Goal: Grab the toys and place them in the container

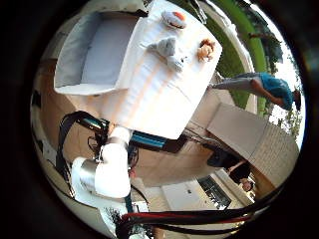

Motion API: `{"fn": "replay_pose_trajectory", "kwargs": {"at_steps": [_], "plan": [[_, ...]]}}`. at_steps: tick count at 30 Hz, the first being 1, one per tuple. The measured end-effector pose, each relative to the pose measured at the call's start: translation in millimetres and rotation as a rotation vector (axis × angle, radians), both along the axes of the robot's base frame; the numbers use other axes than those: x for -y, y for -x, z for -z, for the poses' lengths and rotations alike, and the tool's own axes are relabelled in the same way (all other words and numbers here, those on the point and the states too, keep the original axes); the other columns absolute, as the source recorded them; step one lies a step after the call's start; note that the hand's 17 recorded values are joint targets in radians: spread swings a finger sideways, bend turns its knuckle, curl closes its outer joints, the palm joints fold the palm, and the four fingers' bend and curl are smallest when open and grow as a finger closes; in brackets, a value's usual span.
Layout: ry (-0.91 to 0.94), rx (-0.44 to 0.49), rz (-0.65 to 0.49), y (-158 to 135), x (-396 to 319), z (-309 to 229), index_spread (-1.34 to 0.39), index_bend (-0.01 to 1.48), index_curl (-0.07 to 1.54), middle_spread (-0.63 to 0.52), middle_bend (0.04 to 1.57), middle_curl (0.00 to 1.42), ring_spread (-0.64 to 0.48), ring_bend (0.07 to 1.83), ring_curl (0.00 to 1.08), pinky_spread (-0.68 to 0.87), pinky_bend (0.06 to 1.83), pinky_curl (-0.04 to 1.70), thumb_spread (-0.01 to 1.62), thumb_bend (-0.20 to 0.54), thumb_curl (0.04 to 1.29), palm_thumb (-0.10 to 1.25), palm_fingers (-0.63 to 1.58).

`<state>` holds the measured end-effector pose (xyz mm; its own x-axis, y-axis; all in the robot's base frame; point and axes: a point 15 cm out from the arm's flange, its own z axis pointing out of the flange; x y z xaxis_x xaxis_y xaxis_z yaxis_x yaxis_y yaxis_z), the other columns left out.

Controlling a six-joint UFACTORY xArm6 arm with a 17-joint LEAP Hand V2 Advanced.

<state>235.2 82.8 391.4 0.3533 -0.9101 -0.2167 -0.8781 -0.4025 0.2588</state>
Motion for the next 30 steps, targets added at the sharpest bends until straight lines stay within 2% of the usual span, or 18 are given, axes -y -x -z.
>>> {"fn": "replay_pose_trajectory", "kwargs": {"at_steps": [13,16,19,20,24,26,30], "plan": [[0.013,-0.006,-0.011,-7.6,-0.6,0.1,-0.19,0.19,0.36,0.04,0.16,0.3,0.29,0.26,0.32,0.43,0.46,0.21,1.25,-0.019,0.4,0.78,0.26],[0.027,0.029,-0.004,-27.6,6.7,-8.1,-0.19,0.19,0.36,0.05,0.16,0.3,0.29,0.26,0.32,0.43,0.47,0.2,1.25,-0.019,0.4,0.78,0.25],[0.082,0.061,0.078,-56.5,49.7,-6.8,-0.19,0.19,0.35,0.04,0.16,0.3,0.28,0.26,0.32,0.43,0.47,0.2,1.25,-0.021,0.39,0.77,0.26],[0.115,0.068,0.126,-75.8,91.4,2.2,-0.19,0.18,0.35,0.04,0.16,0.3,0.28,0.27,0.32,0.42,0.47,0.2,1.26,-0.022,0.39,0.77,0.25],[0.126,0.065,0.187,-96.4,145.2,20.9,-0.19,0.17,0.34,0.04,0.17,0.3,0.28,0.28,0.33,0.42,0.48,0.2,1.26,-0.024,0.39,0.75,0.23],[0.115,0.036,0.24,-104.3,195.0,42.6,-0.18,0.16,0.33,0.04,0.17,0.3,0.28,0.29,0.33,0.42,0.49,0.21,1.27,-0.026,0.39,0.74,0.22],[0.122,0.028,0.265,-117.9,236.6,68.6,-0.18,0.13,0.31,0.05,0.17,0.3,0.27,0.31,0.34,0.42,0.52,0.21,1.25,-0.042,0.38,0.68,0.18]]}}
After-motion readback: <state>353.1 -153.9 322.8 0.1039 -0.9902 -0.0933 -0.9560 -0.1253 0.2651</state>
